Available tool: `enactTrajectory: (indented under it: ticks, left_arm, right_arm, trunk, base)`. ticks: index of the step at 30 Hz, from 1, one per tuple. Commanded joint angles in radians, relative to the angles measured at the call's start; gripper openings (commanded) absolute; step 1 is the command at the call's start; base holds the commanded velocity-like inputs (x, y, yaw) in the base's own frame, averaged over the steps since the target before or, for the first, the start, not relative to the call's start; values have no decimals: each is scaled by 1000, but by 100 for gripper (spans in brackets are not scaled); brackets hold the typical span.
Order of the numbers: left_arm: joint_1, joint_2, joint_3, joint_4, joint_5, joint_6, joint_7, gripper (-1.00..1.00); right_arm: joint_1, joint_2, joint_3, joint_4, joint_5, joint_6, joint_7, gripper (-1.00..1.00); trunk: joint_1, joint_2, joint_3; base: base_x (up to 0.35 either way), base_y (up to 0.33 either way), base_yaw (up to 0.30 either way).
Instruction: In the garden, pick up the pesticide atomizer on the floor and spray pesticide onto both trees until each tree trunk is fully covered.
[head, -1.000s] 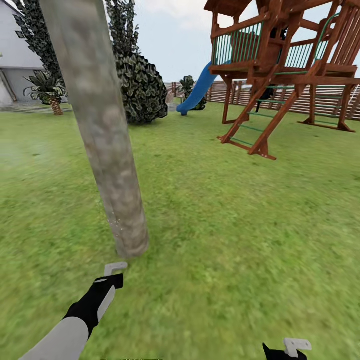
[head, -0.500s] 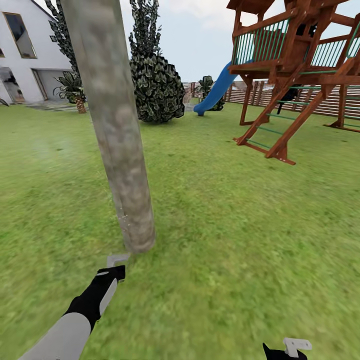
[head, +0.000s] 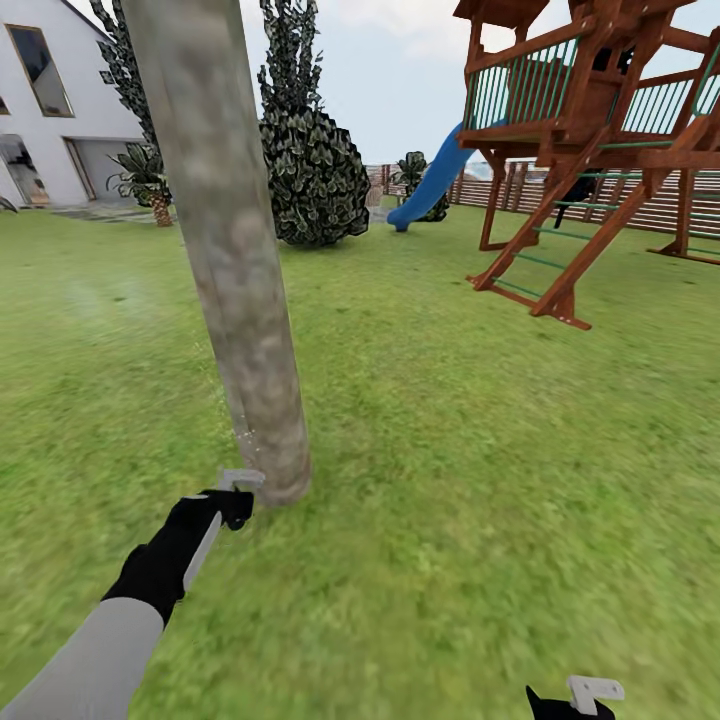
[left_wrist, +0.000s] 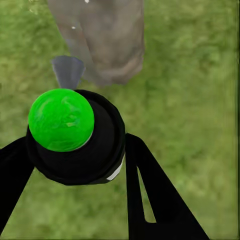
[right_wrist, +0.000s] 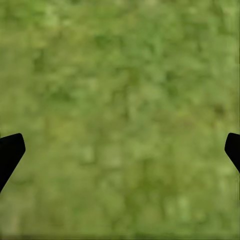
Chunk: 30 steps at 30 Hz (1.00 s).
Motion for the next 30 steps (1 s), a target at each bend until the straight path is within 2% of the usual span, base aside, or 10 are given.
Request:
enactTrajectory:
  ticks: [1,8,10,13,15,18,20,23,26,30]
  left_arm:
    - [1,1,-2,-24,1,25,-1,-100]
    - [-3,68,46,-109,3,95,-3,-100]
    - [-3,55,38,-164,4,143,-3,-100]
    - [-4,-3,-9,-223,-2,186,-2,-100]
    - [-5,-21,-20,-254,-2,197,-1,-100]
    - [-2,-8,-15,-286,2,201,-3,-100]
    - [1,35,14,-289,3,202,-37,-100]
    - [-5,82,18,-290,-3,202,-133,-100]
    - [-6,72,0,-308,-2,206,-155,-100]
    - [-6,43,-77,-390,2,306,-157,-100]
  right_arm:
    - [0,0,0,1,0,0,0,100]
    - [0,0,0,1,0,0,0,100]
    - [0,0,0,2,1,0,0,100]
    - [0,0,0,3,0,0,0,100]
    - [0,0,0,3,1,0,0,100]
    - [0,1,0,3,1,1,0,100]
    - [0,2,0,3,2,1,0,100]
    - [0,2,0,3,2,2,0,100]
    - [0,2,0,3,2,2,0,100]
    - [0,2,0,3,2,2,0,100]
  trunk:
    - [0,0,0]
    - [0,0,0]
    - [0,0,0]
    - [0,0,0]
    - [0,0,0]
    - [0,0,0]
    - [0,0,0]
    - [0,0,0]
    - [0,0,0]
    - [0,0,0]
  base:
    - [0,0,0]
    - [0,0,0]
    - [0,0,0]
    - [0,0,0]
    - [0,0,0]
    - [0,0,0]
    - [0,0,0]
    - [0,0,0]
    - [0,0,0]
    - [0,0,0]
